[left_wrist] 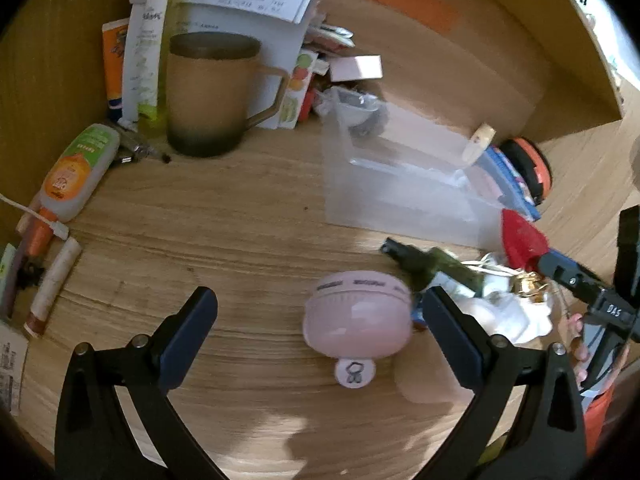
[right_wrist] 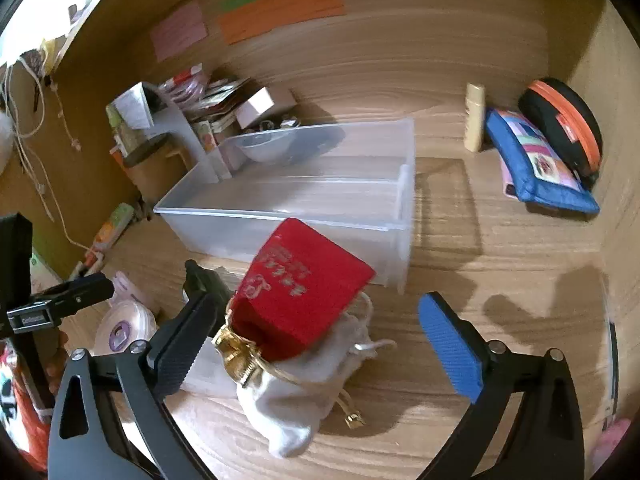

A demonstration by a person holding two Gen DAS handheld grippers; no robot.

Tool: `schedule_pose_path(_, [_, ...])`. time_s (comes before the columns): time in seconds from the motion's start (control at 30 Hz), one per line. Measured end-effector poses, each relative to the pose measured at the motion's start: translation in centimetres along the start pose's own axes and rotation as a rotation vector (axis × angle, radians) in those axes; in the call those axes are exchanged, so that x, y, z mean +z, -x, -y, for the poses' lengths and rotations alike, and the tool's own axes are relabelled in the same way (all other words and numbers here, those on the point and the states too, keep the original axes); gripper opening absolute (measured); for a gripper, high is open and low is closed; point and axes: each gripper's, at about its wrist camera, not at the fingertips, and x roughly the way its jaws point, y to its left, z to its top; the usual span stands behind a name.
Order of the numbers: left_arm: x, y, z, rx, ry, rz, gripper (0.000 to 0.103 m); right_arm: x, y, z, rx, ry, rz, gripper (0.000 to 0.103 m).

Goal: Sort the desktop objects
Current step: 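Close left gripper on the pink round gadget while right gripper holds the red velvet pouch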

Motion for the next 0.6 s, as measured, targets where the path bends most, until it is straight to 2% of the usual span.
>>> schedule_pose_path(0.23, [-0.3, -1.3, 0.5, 0.021, -0.048, -0.030, 0.103, 0.5, -1.4, -1.2, -0.017, 0.052, -0.016, 0.094])
schedule_pose_path(0.33, [0.0, -1.8, 0.6, 0.022, -0.061, -0.041, 0.103, 0.5, -1.8, -1.5, -0.017, 0.060, -0.022, 0.086])
schedule_pose_path(0.43, [0.1, -2.3, 0.8, 0.028, -0.065, -0.046, 0.103, 0.6, -2.4, -1.8, -0.029, 0.073, -0.029, 0.073])
schedule_pose_path(0.5, [0.3, -2.6, 0.8, 0.028, -0.064, -0.051, 0.103, 0.6, -2.7, -1.9, -0.024, 0.080, -0.040, 0.059])
schedule_pose_path(0.6, [0.2, -2.6, 0.9, 0.052, -0.073, -0.043, 0.103, 0.5, -2.8, -2.0, -0.010, 0.080, -0.039, 0.048])
